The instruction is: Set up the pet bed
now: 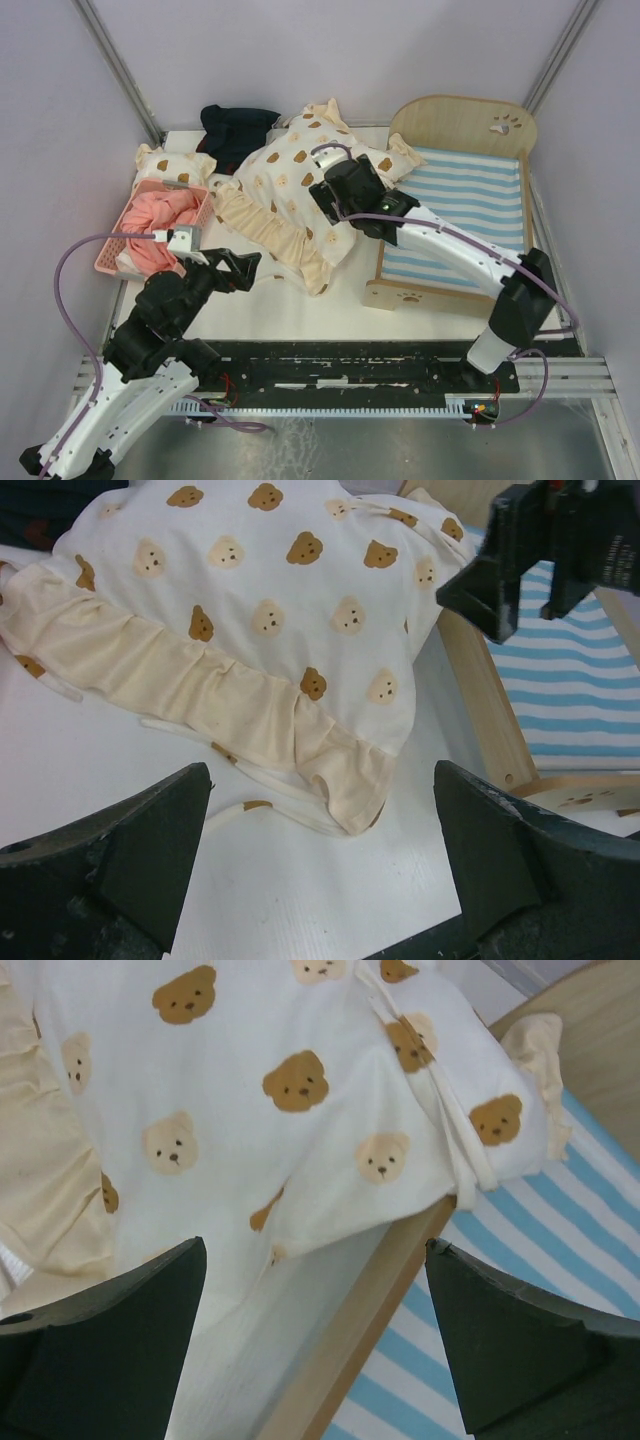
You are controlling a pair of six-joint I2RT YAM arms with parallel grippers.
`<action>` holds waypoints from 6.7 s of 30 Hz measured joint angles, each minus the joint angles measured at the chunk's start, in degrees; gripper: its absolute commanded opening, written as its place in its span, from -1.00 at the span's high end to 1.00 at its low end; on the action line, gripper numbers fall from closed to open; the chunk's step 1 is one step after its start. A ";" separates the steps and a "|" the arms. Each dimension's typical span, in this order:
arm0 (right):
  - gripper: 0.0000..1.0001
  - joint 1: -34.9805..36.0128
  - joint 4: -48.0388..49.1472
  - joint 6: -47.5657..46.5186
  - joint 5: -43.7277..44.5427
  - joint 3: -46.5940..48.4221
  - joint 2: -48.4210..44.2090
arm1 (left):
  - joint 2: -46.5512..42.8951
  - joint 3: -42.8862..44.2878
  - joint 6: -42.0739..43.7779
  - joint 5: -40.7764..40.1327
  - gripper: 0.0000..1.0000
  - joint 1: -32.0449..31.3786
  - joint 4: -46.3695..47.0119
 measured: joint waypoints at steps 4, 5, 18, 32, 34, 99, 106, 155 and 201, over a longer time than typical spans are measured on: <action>-0.98 -0.48 0.74 -4.98 -0.52 6.14 8.66 | -0.63 -0.07 0.00 0.09 -1.00 0.00 0.07; -0.98 -0.61 0.72 -6.21 -0.85 7.93 10.84 | -0.74 -0.11 0.00 0.11 -1.00 0.00 0.09; -0.65 -2.71 -2.43 -14.45 -7.10 25.00 31.85 | -1.86 -0.81 0.00 0.33 -0.99 0.00 0.09; 0.96 -3.15 -4.94 -14.91 -5.03 25.03 30.27 | -2.14 -0.83 0.00 0.31 -0.97 0.00 0.09; 0.97 -3.08 -5.99 -14.34 -3.45 25.03 27.39 | -2.14 -0.85 0.00 0.31 -0.96 0.00 0.09; -0.98 -19.80 -45.16 3.76 -12.68 10.45 -18.69 | 50.40 12.48 -11.82 21.46 -0.42 -3.17 23.15; -0.98 -19.80 -47.43 -2.05 -13.51 15.58 -10.05 | 48.11 10.12 -11.80 22.88 -0.45 -3.17 23.32; 0.96 -26.18 -28.11 2.23 24.98 30.51 -8.92 | 93.35 40.46 -14.86 21.22 -0.06 -8.52 34.38; 0.96 -26.18 -32.57 5.92 11.26 24.92 -21.51 | 67.93 22.43 -13.68 8.28 -0.40 -3.15 31.06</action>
